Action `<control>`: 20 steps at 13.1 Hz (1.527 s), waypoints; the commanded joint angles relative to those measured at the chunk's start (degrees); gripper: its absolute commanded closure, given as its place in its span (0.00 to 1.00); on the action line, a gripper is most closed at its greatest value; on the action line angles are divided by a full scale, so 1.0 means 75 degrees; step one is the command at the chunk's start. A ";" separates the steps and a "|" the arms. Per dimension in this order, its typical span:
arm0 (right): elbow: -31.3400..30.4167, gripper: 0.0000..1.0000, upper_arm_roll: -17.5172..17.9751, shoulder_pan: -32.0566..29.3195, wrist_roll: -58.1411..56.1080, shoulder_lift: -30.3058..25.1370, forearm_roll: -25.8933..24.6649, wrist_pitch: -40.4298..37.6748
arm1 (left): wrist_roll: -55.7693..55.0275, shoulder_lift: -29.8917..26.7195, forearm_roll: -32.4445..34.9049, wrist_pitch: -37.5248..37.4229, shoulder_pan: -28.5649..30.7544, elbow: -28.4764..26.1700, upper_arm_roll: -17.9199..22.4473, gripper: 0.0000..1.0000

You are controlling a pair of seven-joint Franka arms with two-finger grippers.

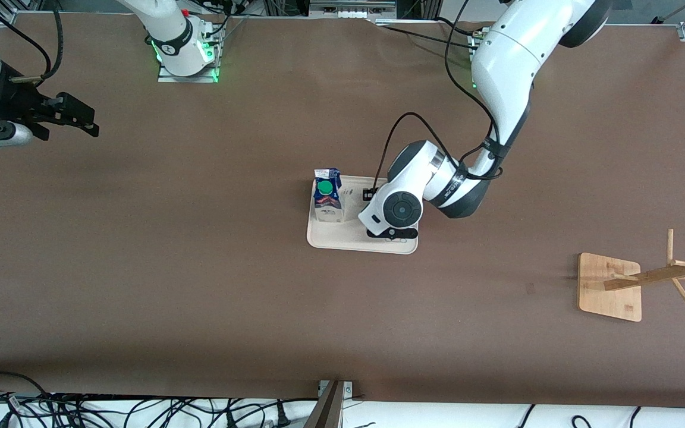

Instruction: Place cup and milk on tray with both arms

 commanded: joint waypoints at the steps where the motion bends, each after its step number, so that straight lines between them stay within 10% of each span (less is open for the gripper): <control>1: 0.0084 0.00 -0.0028 0.0015 -0.0014 0.0008 -0.0042 -0.0123 | -0.0012 -0.0404 0.0230 -0.1085 0.0117 0.0453 -0.0035 0.00; 15: 0.0096 0.00 0.0031 0.0038 -0.0014 -0.0016 -0.0053 -0.0181 | 0.3831 -0.4047 0.0827 -0.2319 0.2928 0.0397 -0.0034 0.00; 20: 0.0085 0.00 0.0031 0.0026 -0.0014 -0.0016 -0.0042 -0.0193 | 0.4766 -0.6283 0.0253 -0.0766 0.2473 -0.2504 0.1698 0.00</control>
